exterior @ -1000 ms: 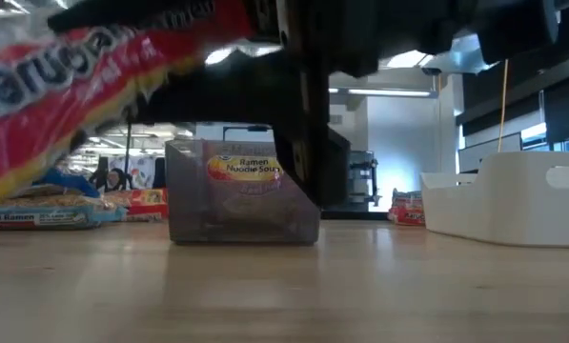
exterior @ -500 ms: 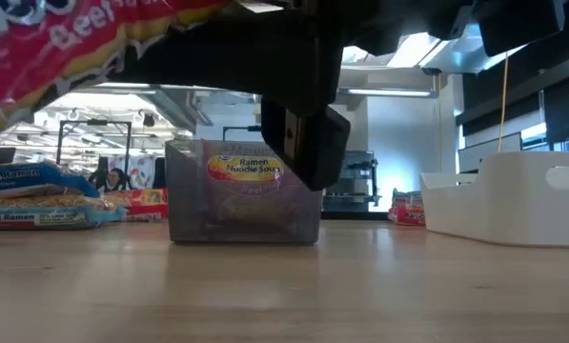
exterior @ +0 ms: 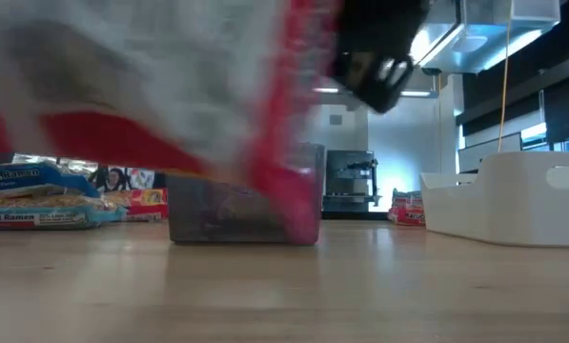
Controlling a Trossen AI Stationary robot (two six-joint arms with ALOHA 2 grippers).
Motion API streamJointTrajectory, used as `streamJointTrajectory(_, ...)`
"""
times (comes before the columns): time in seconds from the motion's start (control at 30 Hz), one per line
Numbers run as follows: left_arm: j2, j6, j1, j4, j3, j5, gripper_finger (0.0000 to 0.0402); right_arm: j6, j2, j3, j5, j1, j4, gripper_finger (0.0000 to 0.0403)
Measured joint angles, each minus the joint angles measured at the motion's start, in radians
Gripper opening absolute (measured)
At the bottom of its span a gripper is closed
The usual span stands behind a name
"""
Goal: Sort Maruchan noodles
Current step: Put the red noodle pack into the gray bin
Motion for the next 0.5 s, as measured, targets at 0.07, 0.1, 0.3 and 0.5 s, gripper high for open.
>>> streamJointTrajectory(0.07,0.001,0.005,0.004,0.001,0.000,-0.037,0.0182,-0.026,-0.017,0.000,0.033,0.019,-0.003,0.0083)
streamJointTrajectory(0.1,0.003,0.011,0.006,0.008,0.000,-0.054,0.0181,-0.039,-0.022,0.000,0.047,0.028,0.003,0.0083)
streamJointTrajectory(0.3,0.004,0.090,0.017,0.108,0.000,-0.149,0.0184,-0.094,-0.021,0.000,0.139,0.064,0.047,0.0083)
streamJointTrajectory(0.5,0.004,0.114,0.012,0.139,0.000,-0.143,0.0184,-0.162,-0.020,-0.003,0.169,0.068,0.109,0.0083)
